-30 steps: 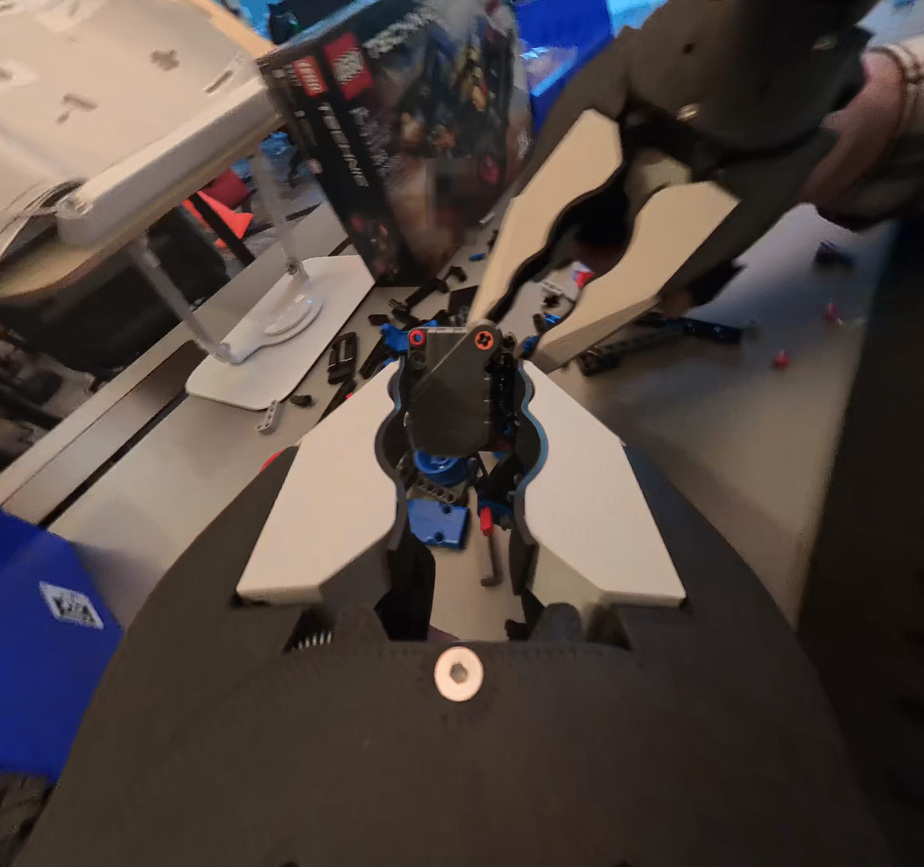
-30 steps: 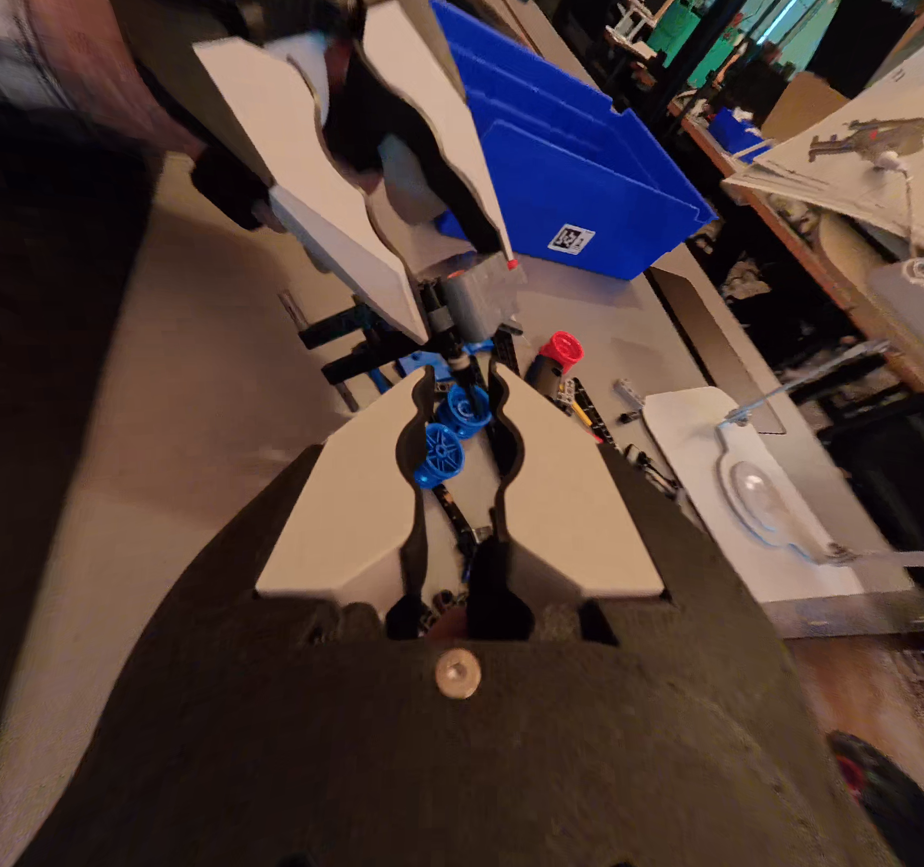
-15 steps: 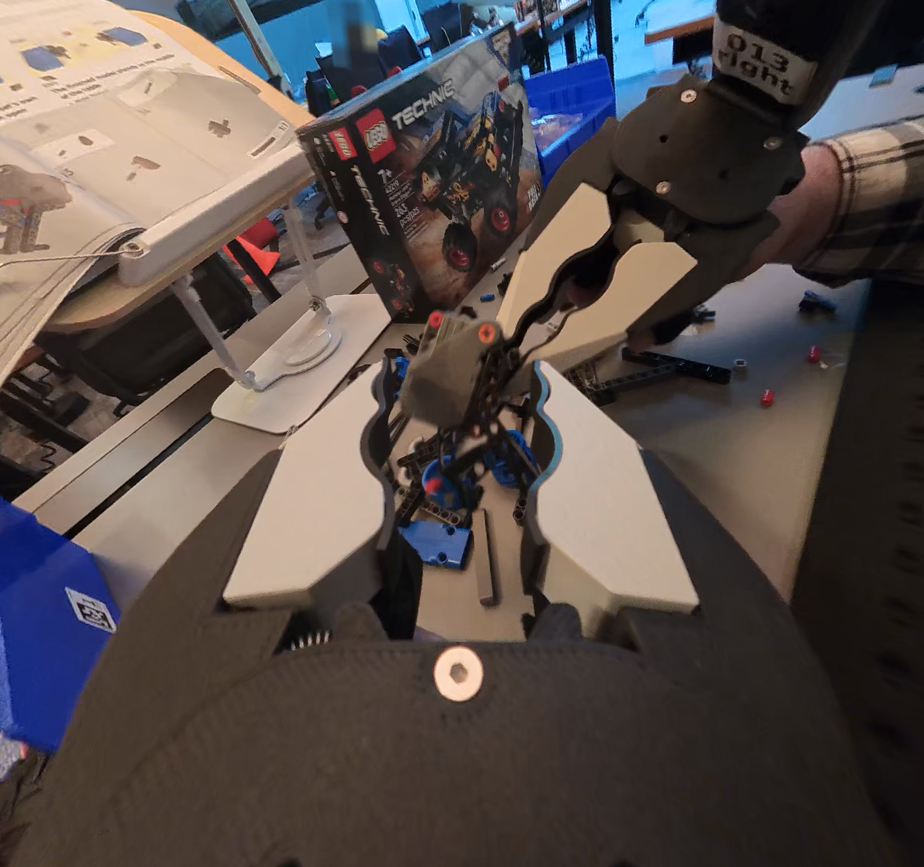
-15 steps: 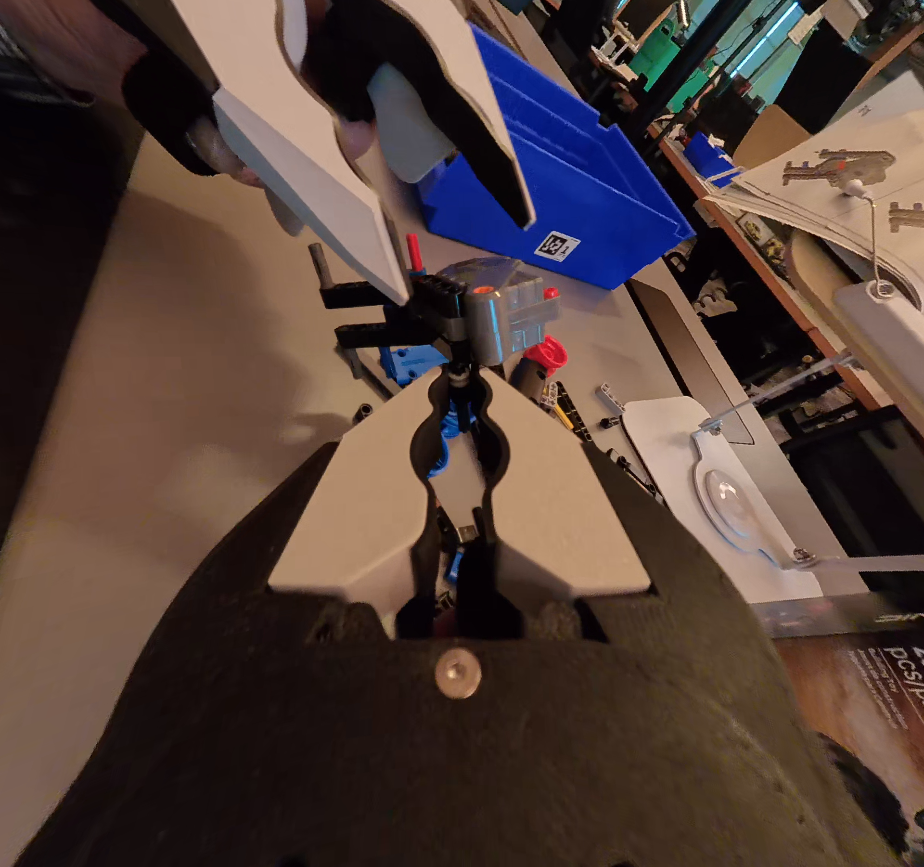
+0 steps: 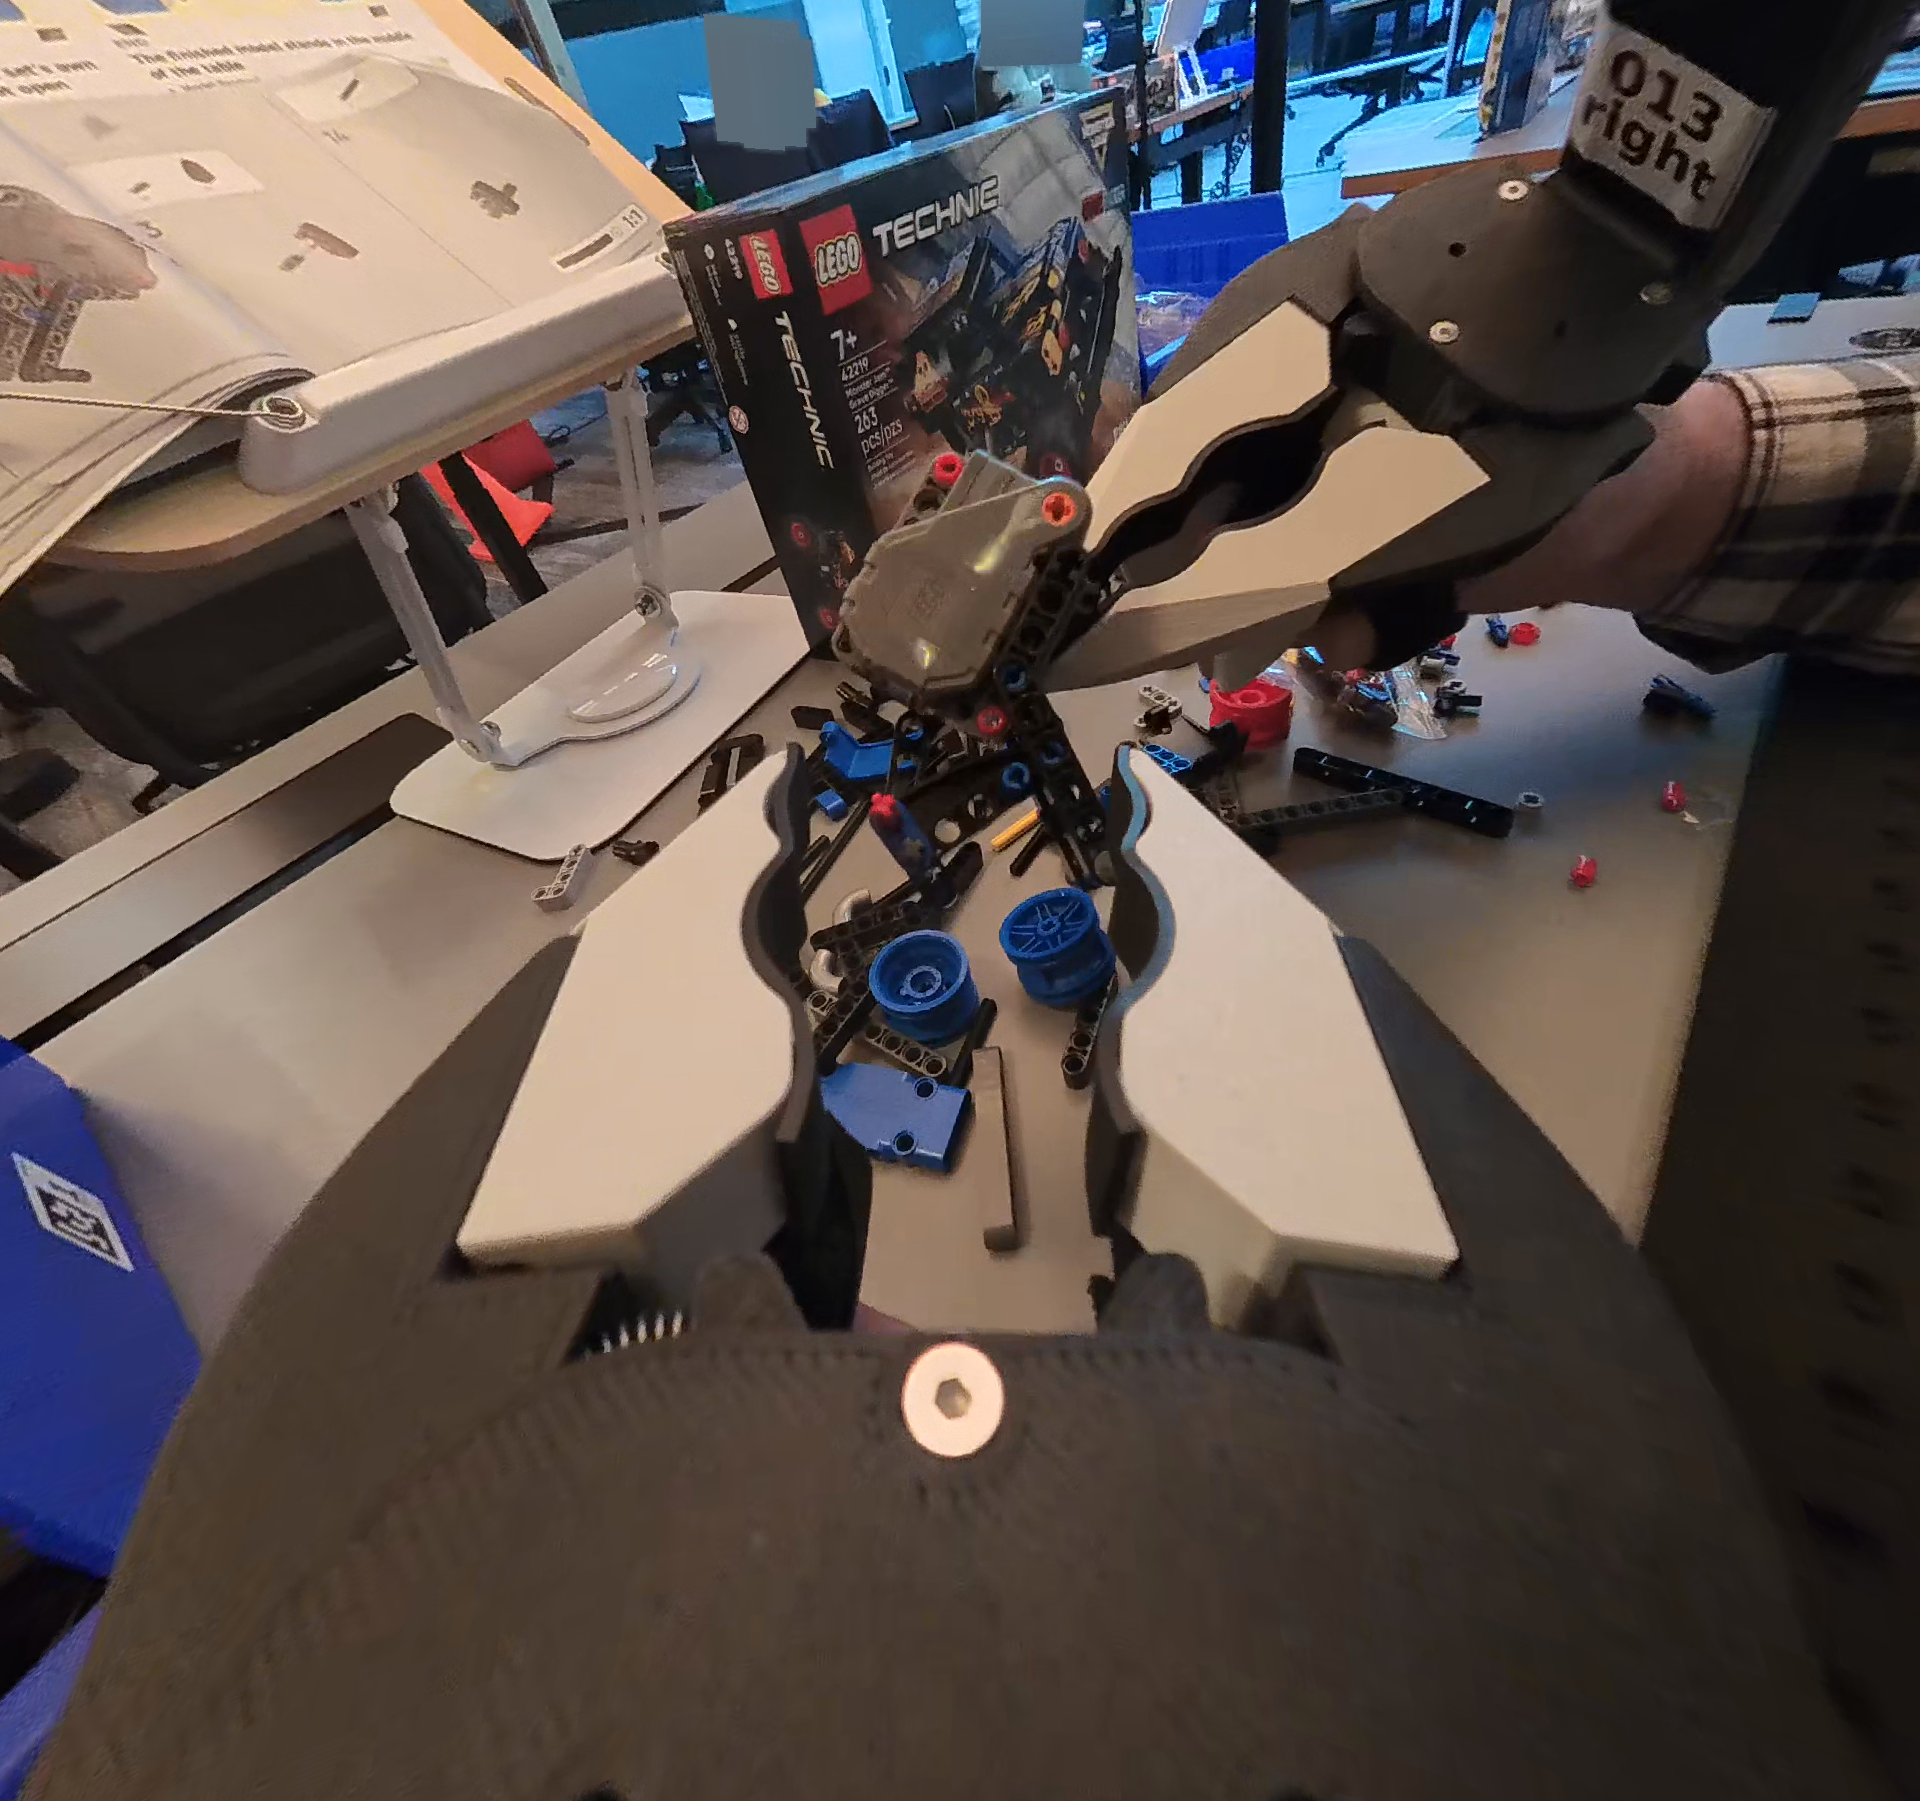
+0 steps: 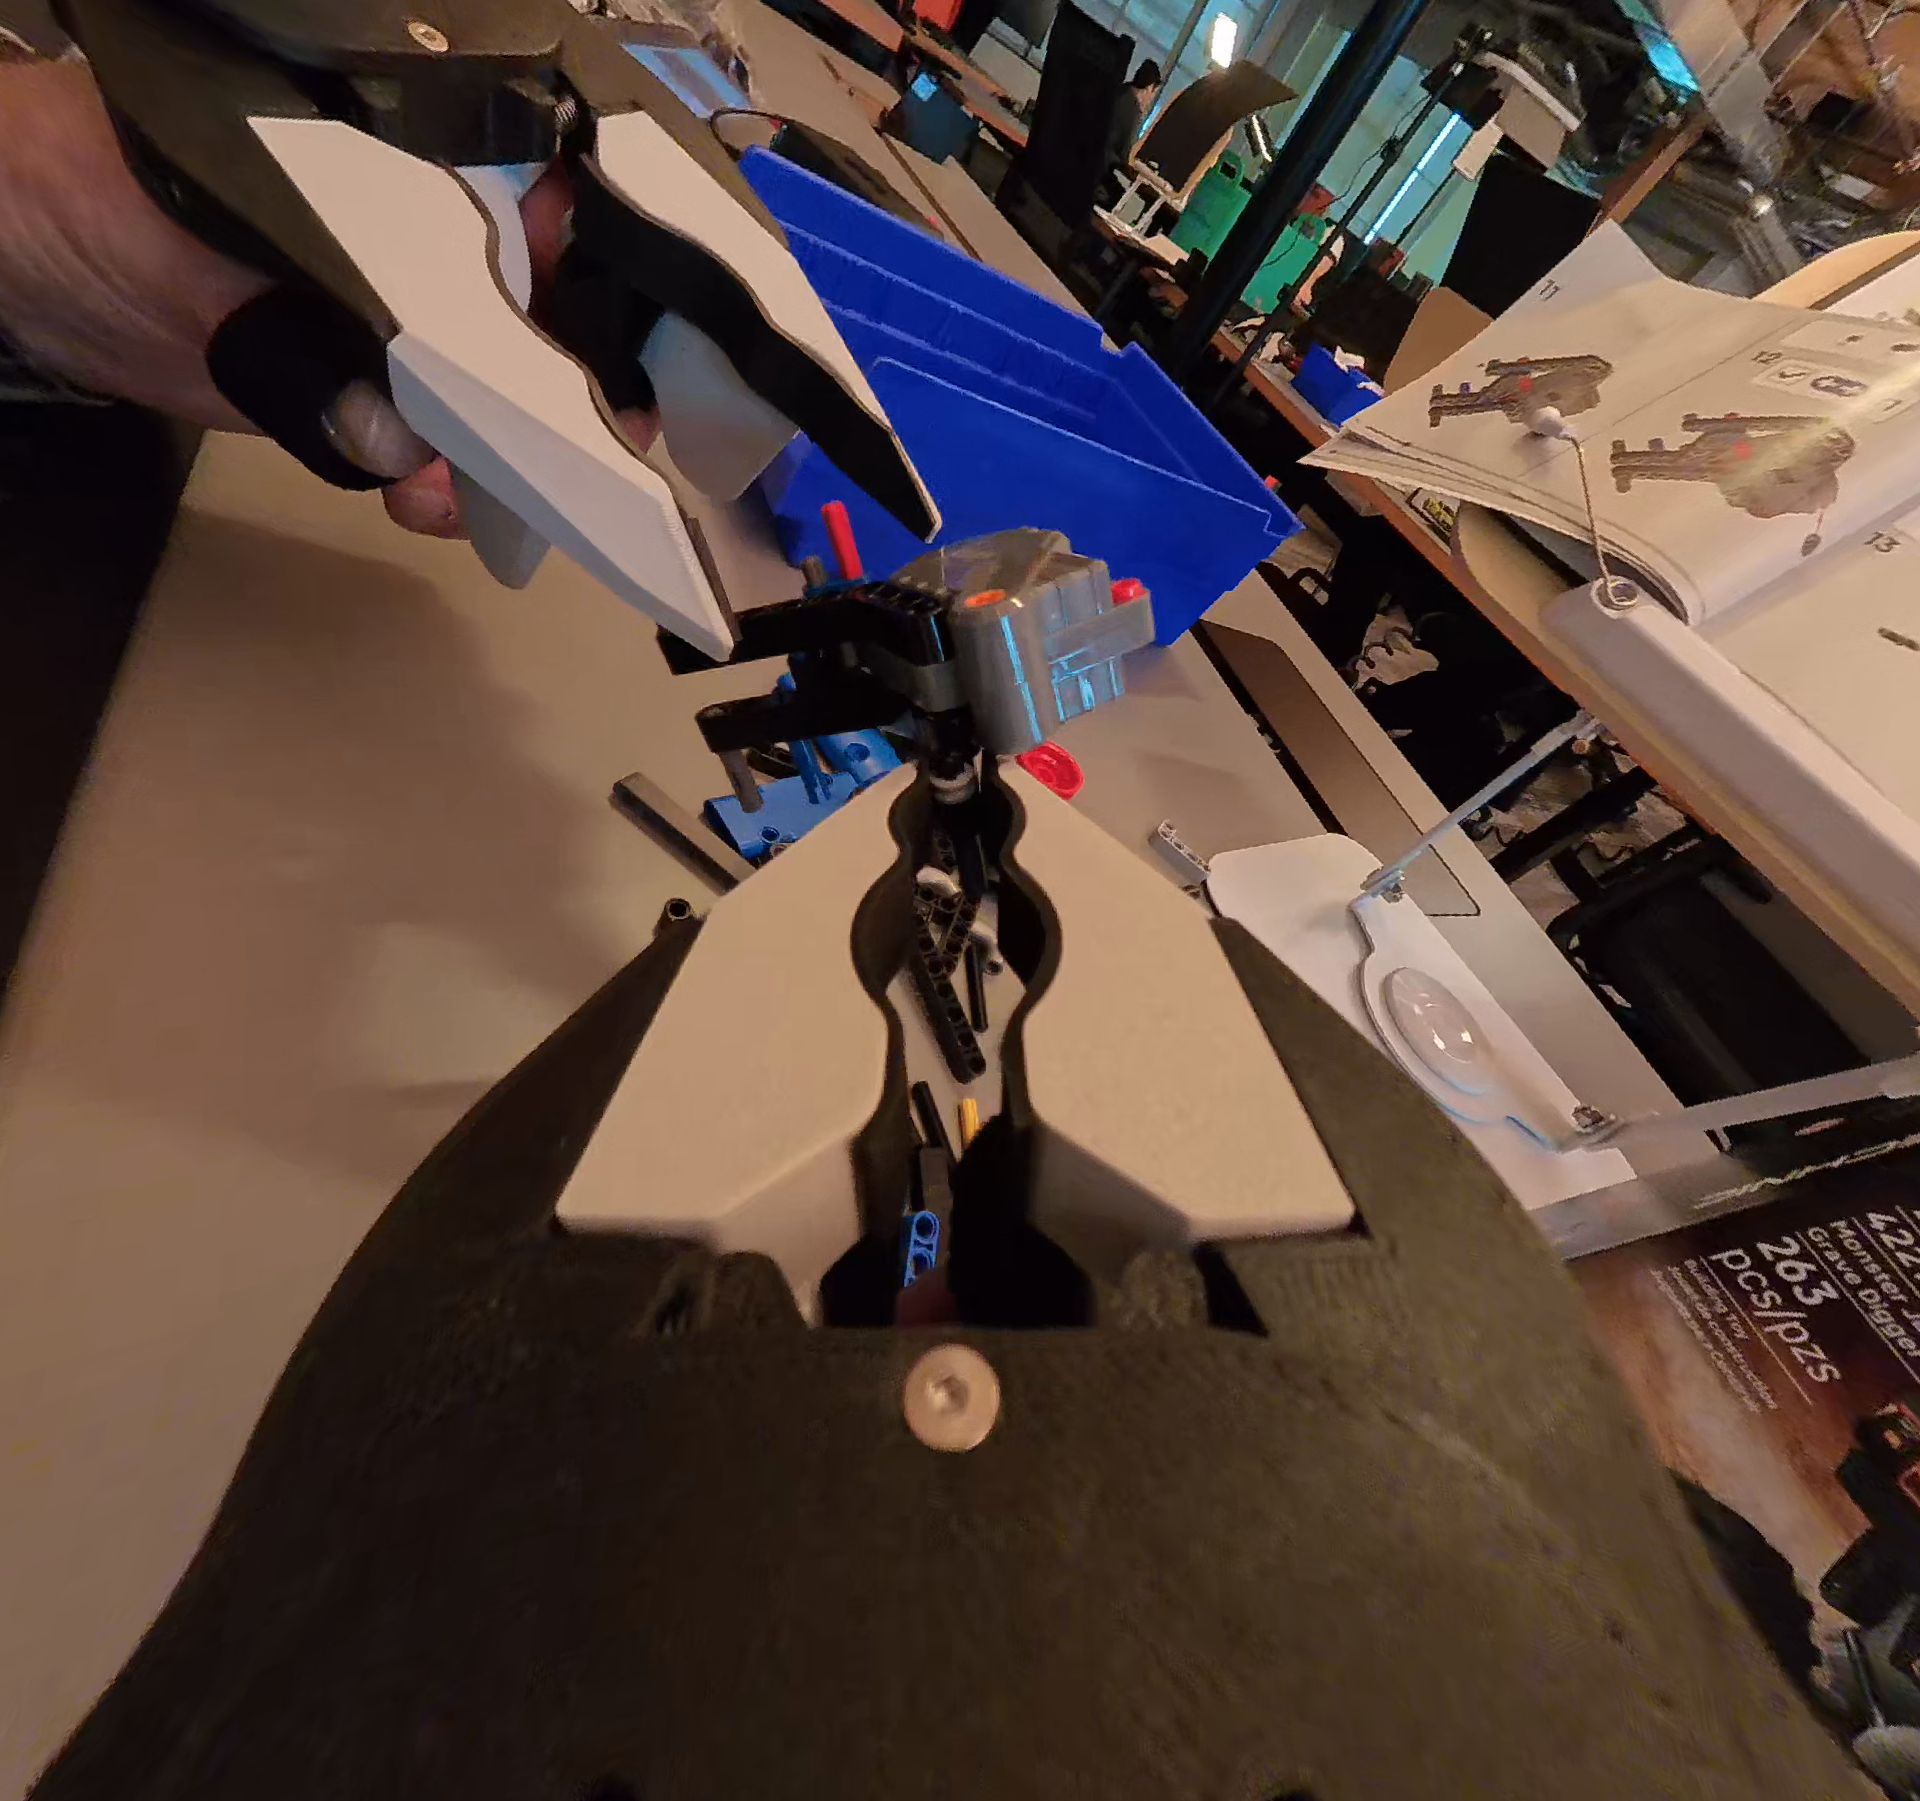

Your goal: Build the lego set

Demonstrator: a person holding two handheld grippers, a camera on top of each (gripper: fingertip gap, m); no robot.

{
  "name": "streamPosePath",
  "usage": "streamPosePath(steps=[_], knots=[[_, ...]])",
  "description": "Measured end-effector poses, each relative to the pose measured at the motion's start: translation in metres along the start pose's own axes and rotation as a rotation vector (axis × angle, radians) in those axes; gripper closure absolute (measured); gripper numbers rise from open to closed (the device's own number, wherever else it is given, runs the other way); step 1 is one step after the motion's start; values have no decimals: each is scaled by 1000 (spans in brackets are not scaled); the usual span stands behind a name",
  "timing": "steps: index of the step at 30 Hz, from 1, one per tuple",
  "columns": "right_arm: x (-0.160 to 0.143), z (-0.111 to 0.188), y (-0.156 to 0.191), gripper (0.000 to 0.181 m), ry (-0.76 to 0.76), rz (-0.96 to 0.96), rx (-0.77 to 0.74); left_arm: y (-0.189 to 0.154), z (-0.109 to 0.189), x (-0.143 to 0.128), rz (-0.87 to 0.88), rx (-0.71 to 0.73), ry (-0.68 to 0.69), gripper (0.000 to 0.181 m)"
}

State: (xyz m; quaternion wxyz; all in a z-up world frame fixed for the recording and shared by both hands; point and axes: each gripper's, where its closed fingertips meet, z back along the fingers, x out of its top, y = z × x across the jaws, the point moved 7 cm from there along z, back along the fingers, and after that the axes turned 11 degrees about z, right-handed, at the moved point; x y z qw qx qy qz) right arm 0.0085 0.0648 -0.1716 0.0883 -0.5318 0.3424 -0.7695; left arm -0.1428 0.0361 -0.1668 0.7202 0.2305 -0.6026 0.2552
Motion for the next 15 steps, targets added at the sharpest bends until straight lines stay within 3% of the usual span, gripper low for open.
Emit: streamPosePath(steps=[15], knots=[[1,-1,-2,175,-7,-10,-14,4,1,0,8,17,-18,126]])
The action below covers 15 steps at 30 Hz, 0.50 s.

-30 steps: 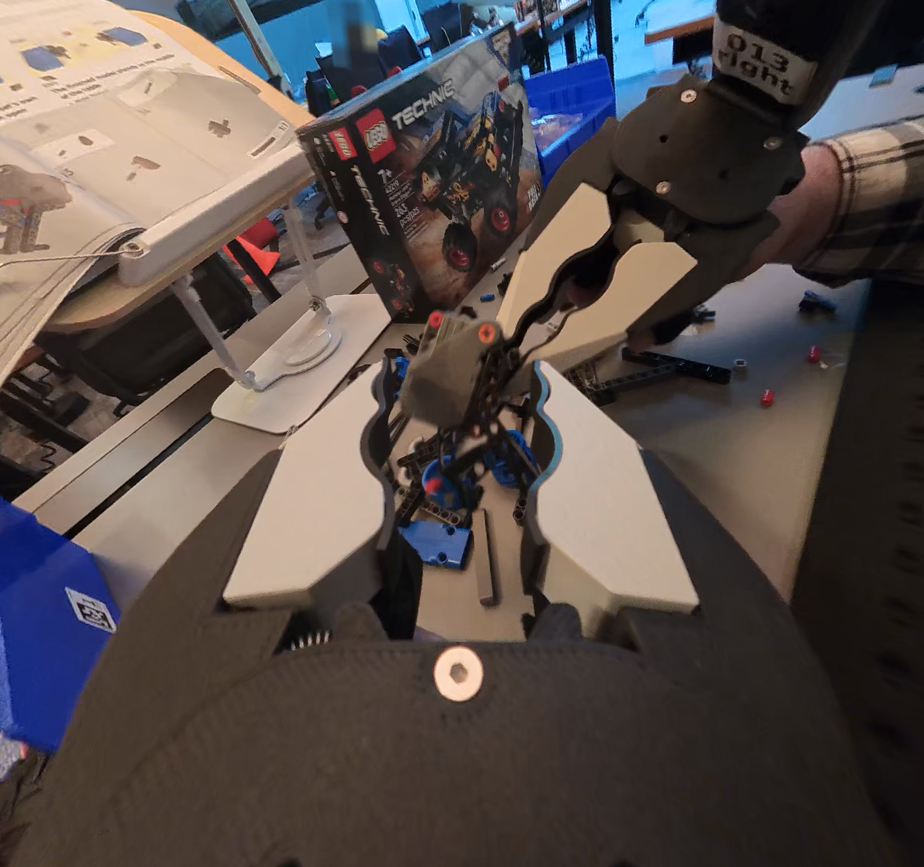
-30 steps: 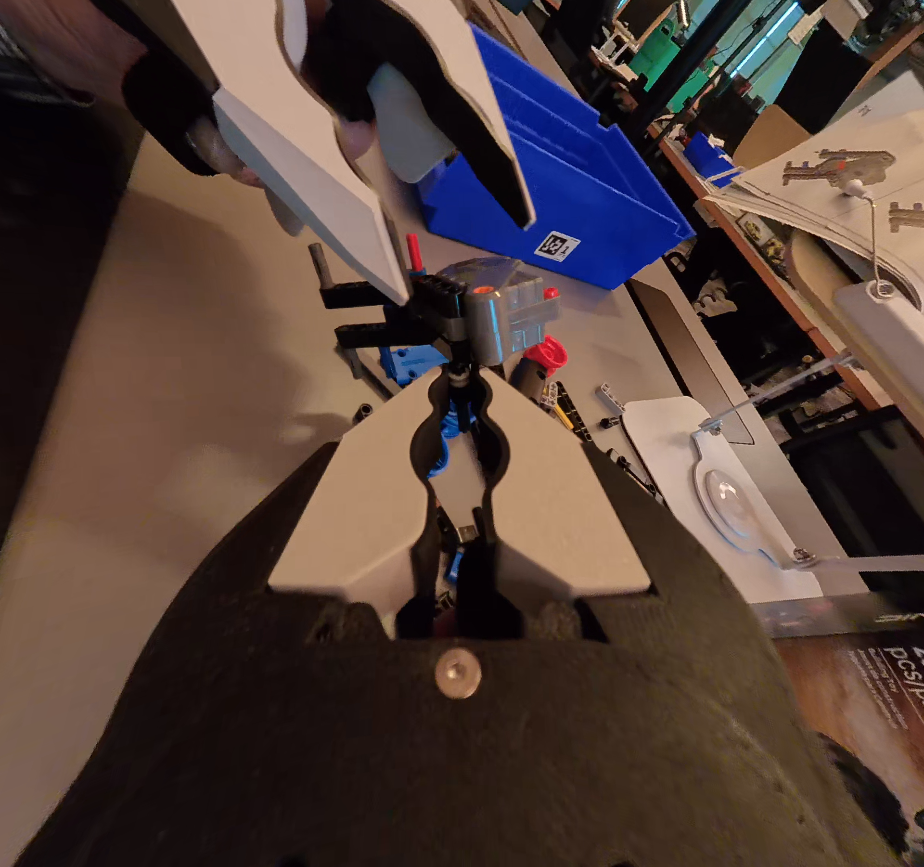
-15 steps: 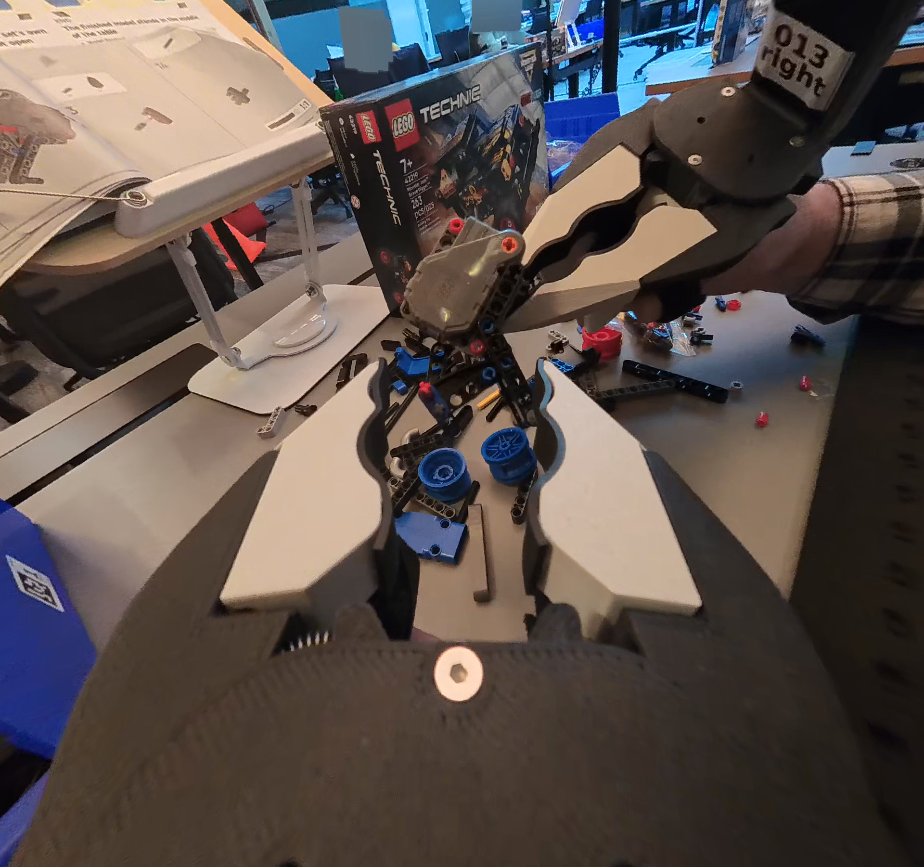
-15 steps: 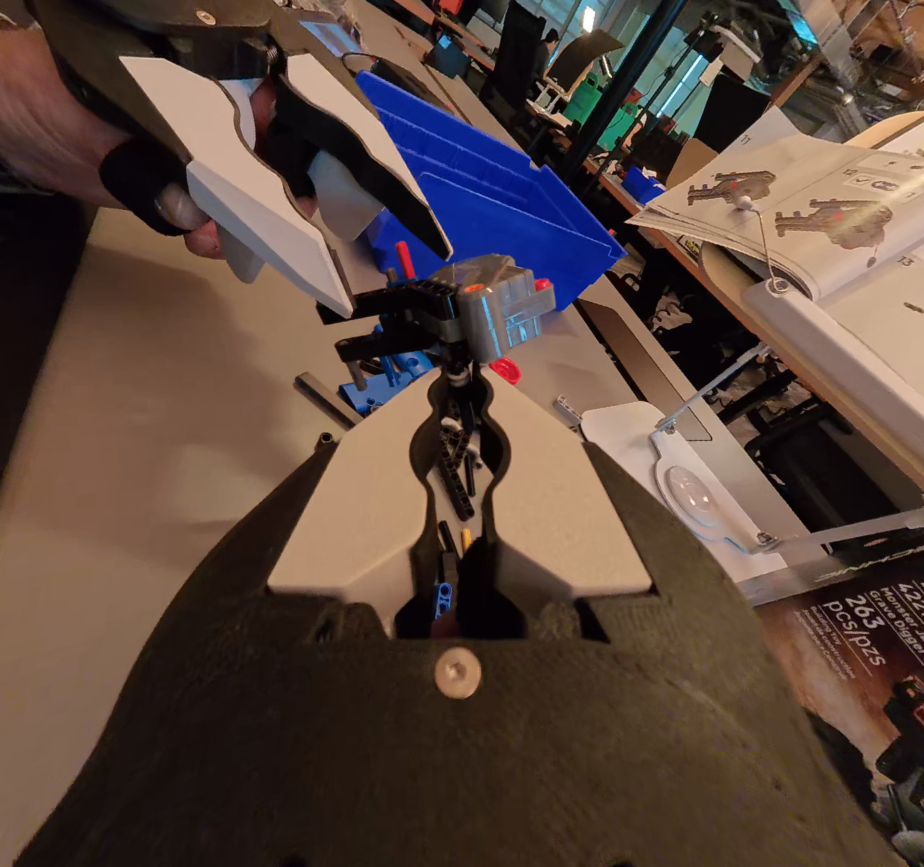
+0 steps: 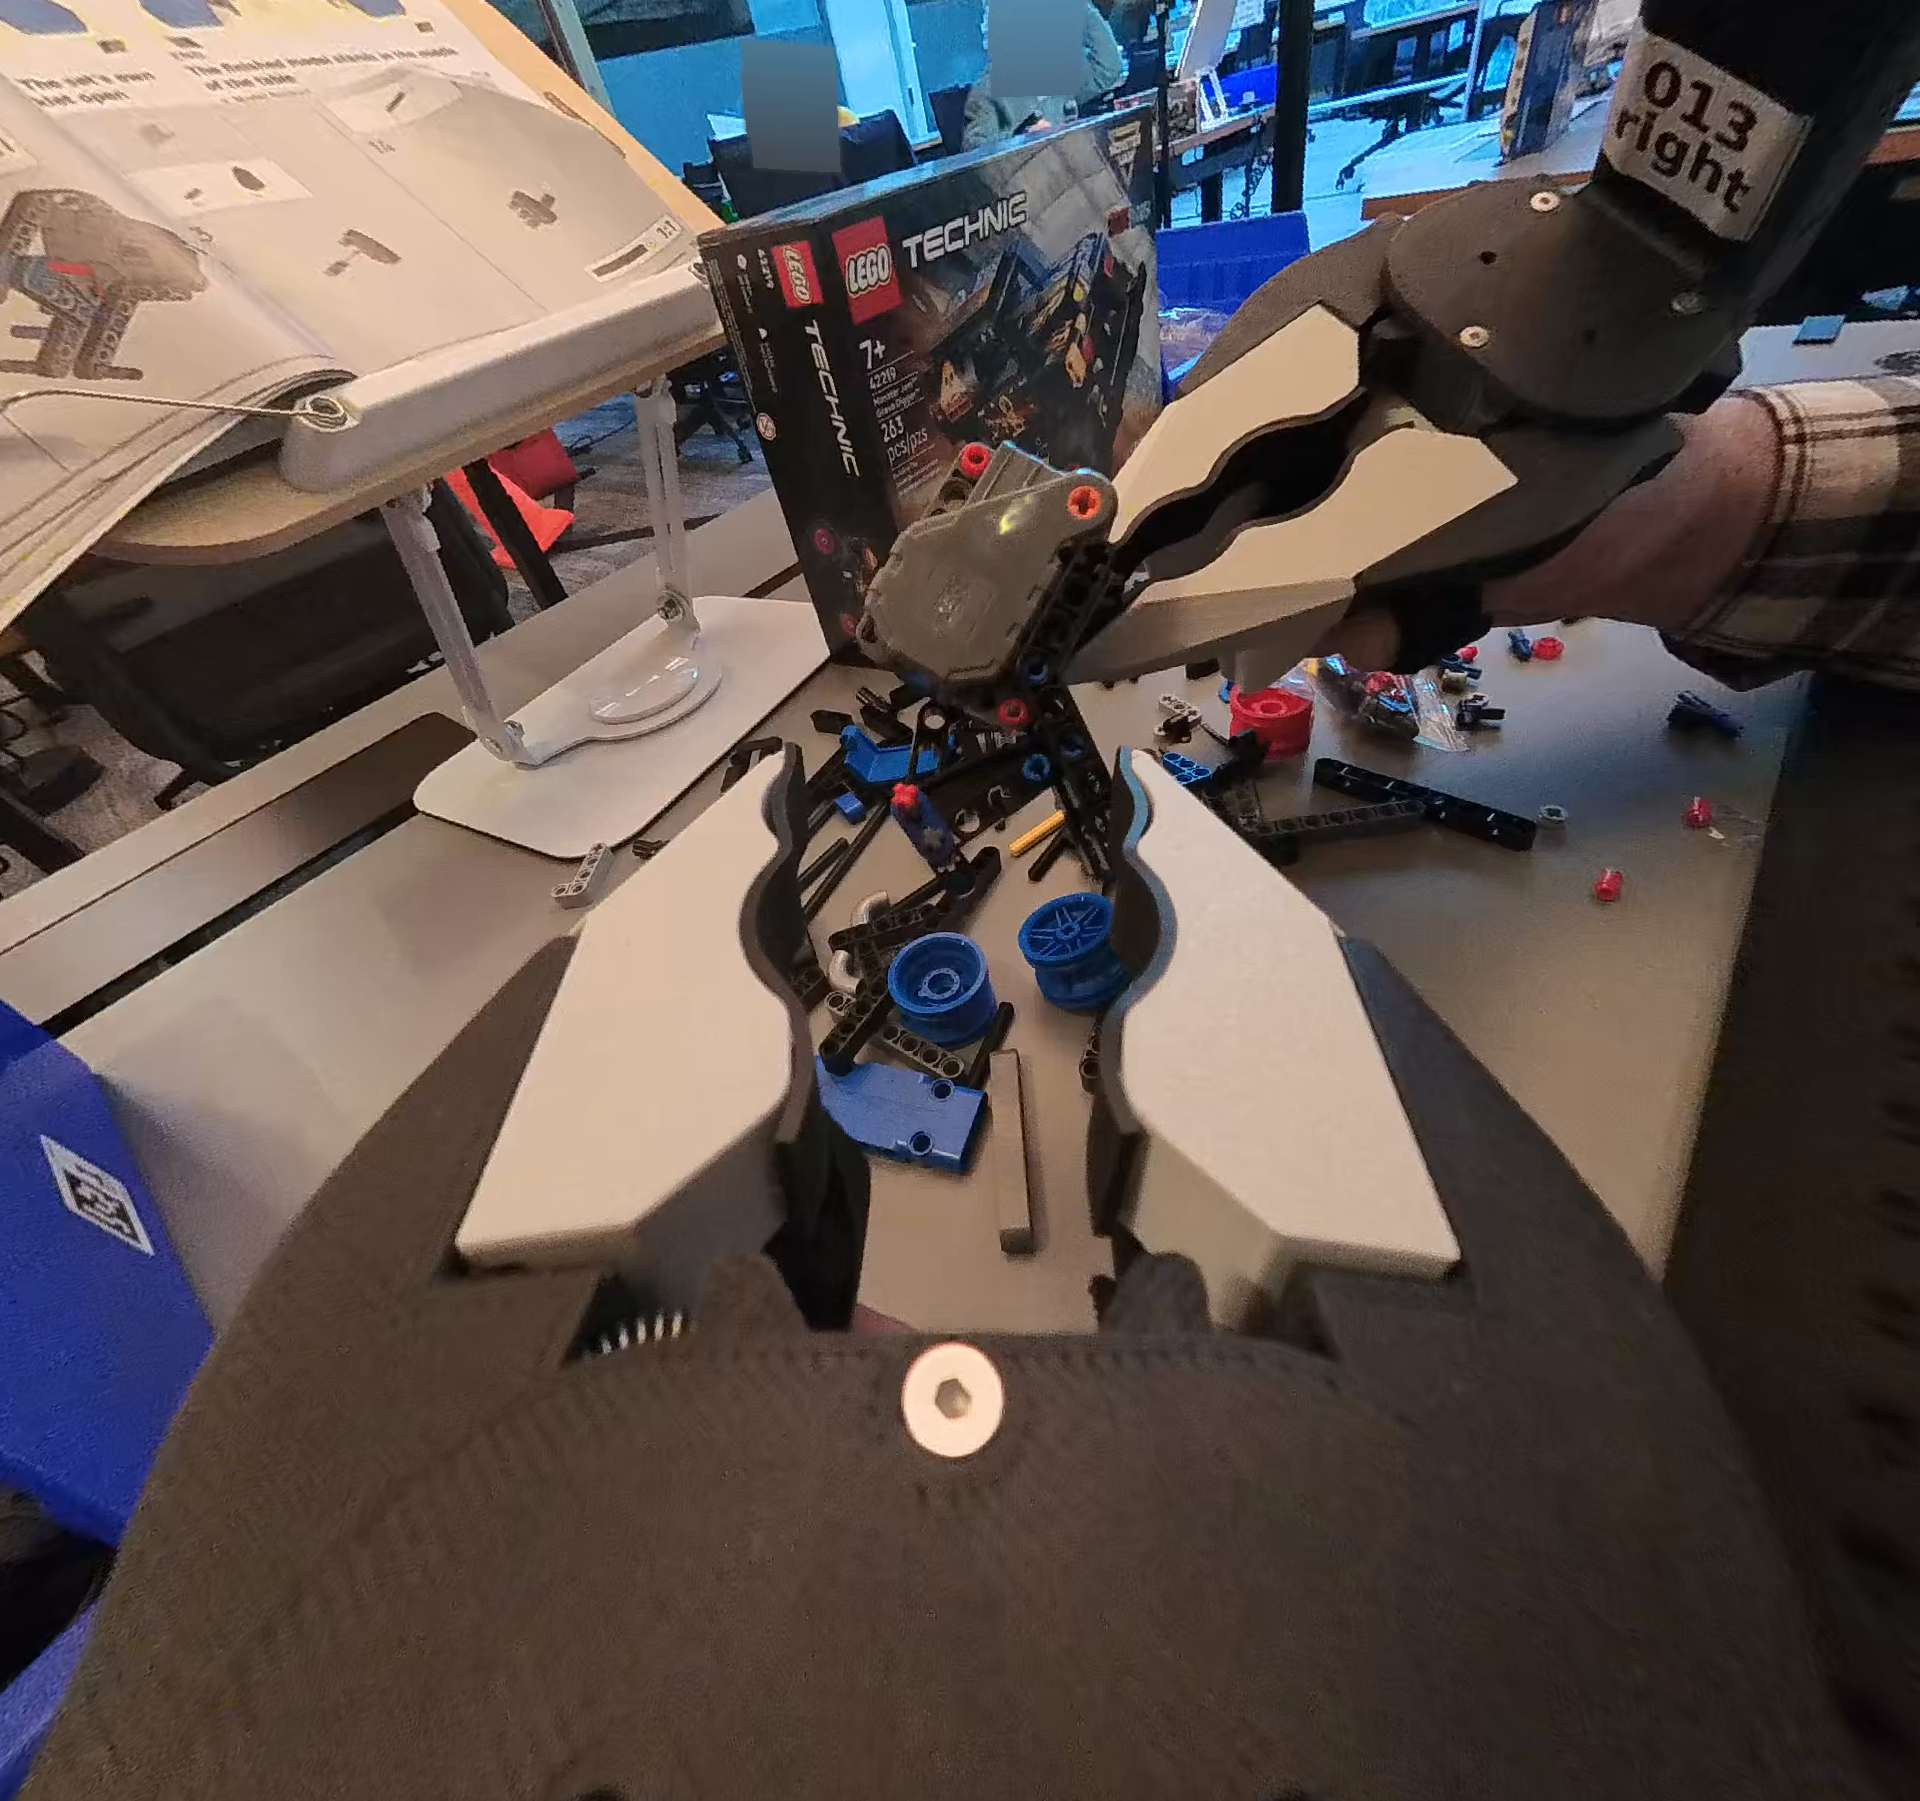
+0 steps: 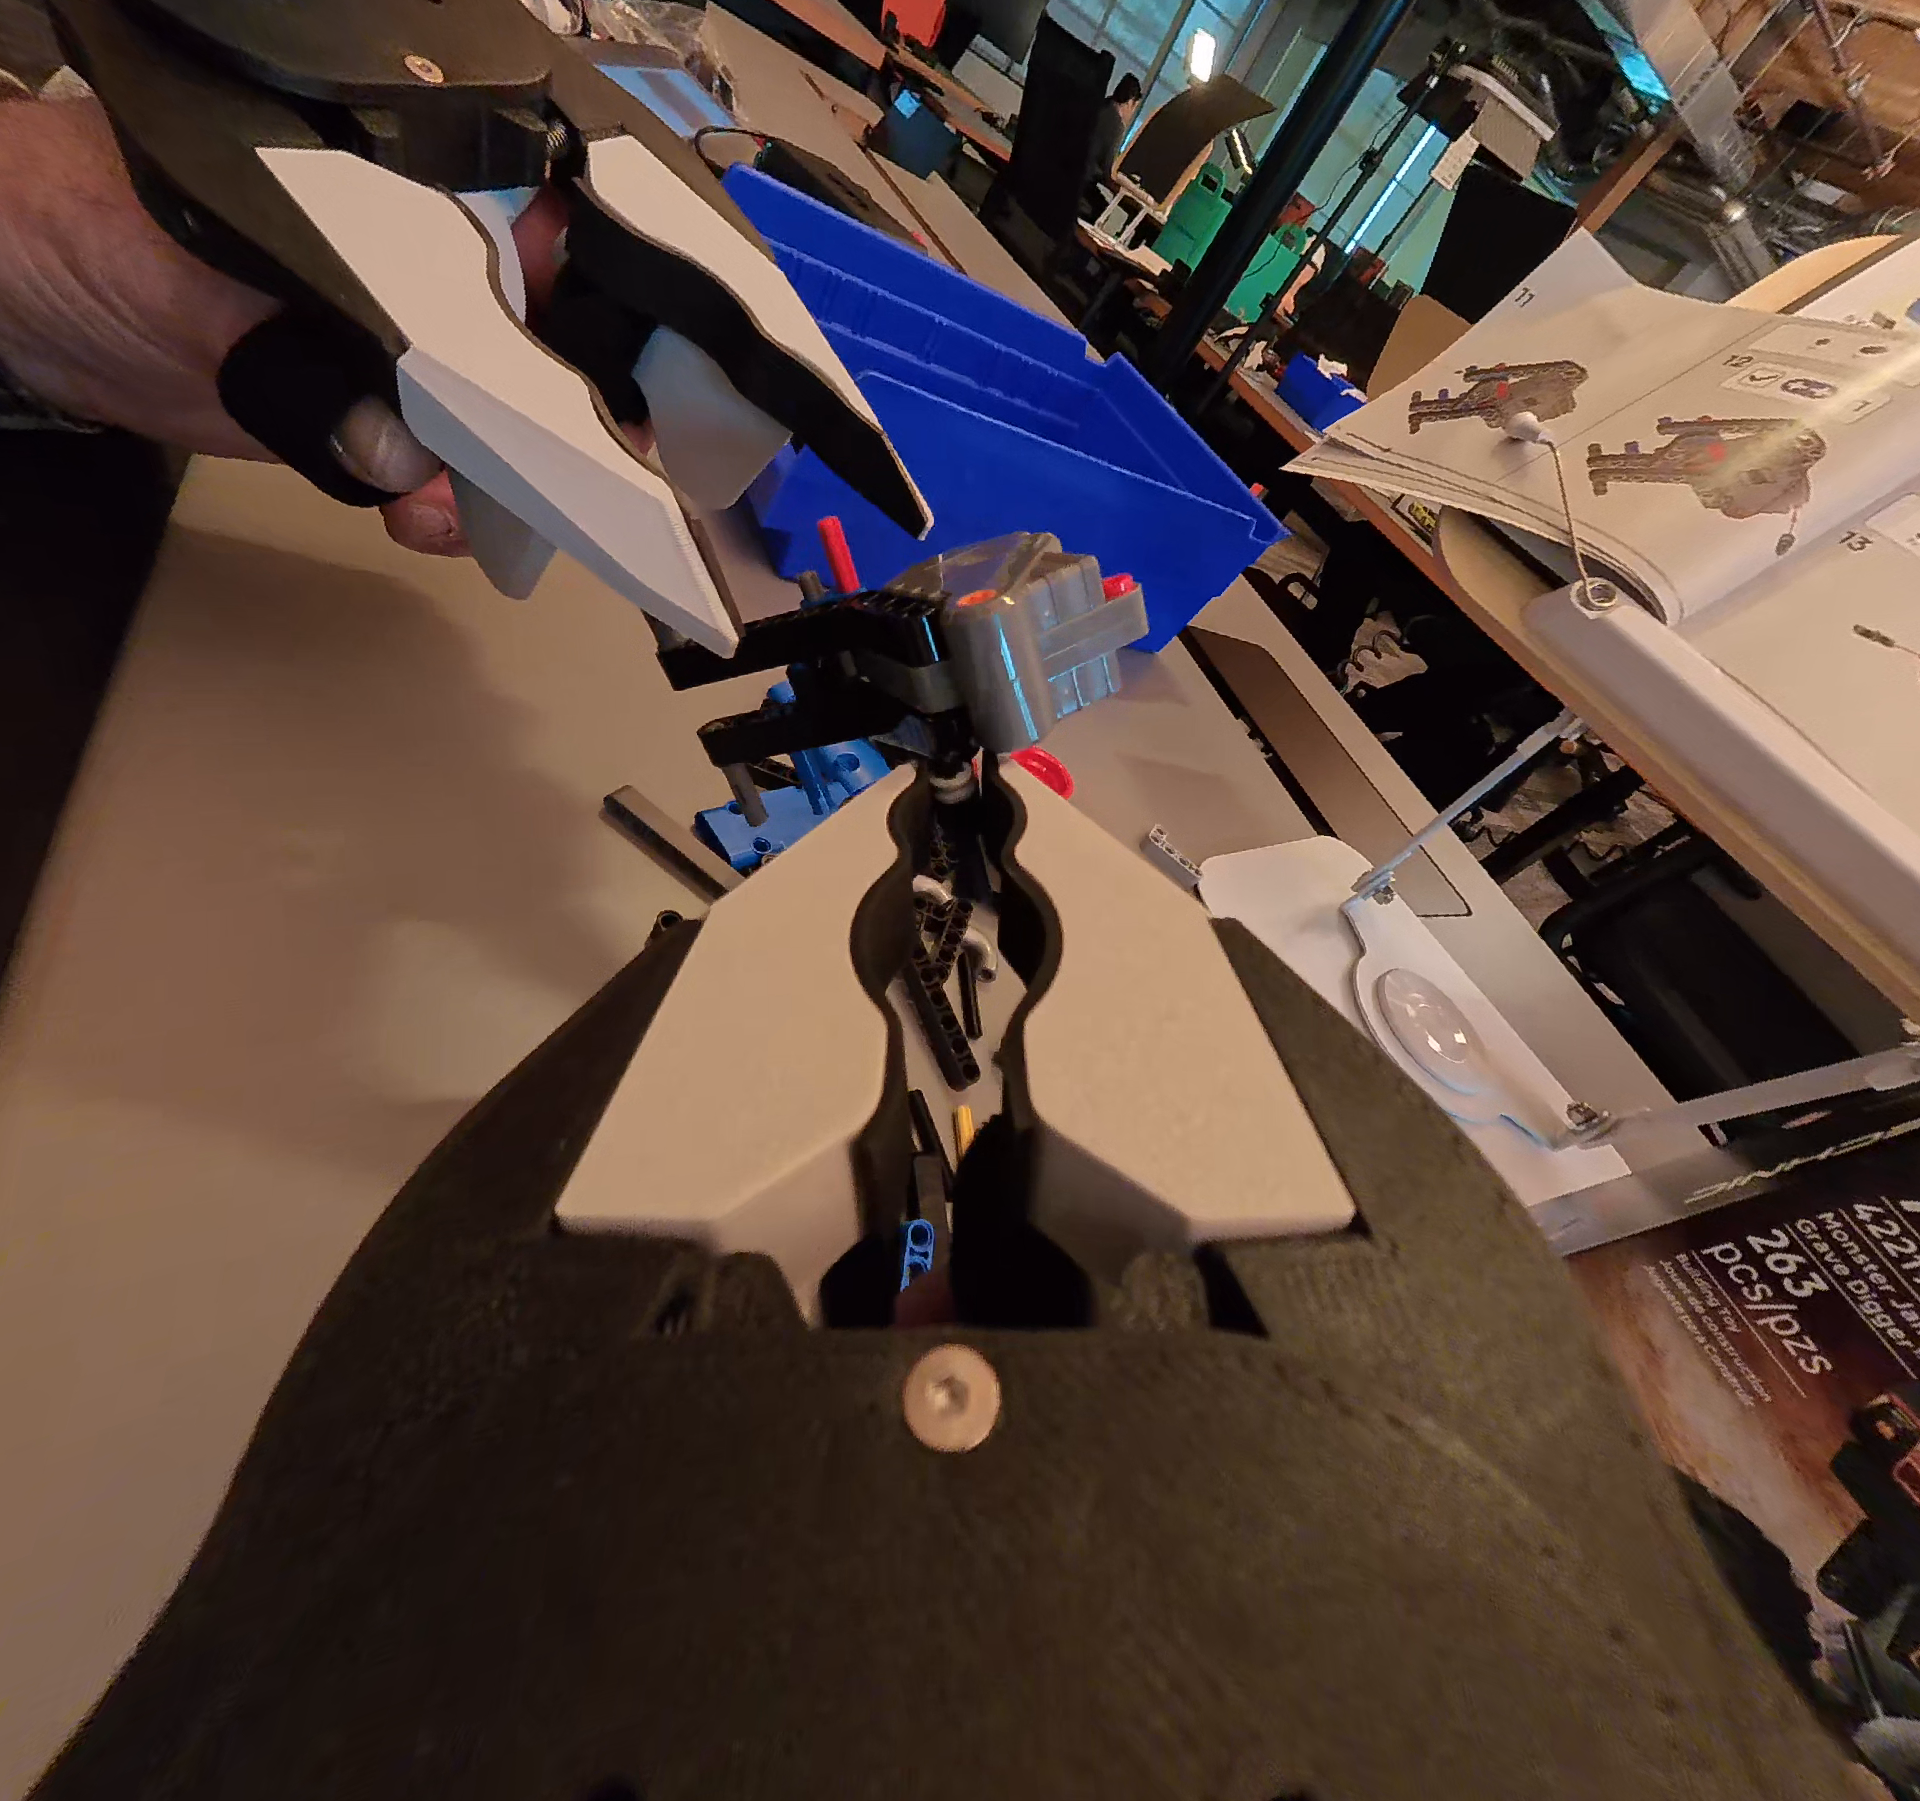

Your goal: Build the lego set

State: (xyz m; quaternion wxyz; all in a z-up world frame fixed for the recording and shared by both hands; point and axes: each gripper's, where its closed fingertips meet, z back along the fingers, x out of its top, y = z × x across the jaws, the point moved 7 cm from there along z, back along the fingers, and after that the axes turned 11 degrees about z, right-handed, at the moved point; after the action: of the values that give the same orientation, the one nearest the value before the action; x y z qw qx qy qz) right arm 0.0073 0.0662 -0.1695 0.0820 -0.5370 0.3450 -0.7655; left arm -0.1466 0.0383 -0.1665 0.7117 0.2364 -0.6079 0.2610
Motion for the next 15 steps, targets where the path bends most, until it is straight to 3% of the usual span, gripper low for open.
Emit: streamPosePath(steps=[15], knots=[[-2,6,-20,176,-67,-157,-87,3,8,11,-12,26,-98,118]])
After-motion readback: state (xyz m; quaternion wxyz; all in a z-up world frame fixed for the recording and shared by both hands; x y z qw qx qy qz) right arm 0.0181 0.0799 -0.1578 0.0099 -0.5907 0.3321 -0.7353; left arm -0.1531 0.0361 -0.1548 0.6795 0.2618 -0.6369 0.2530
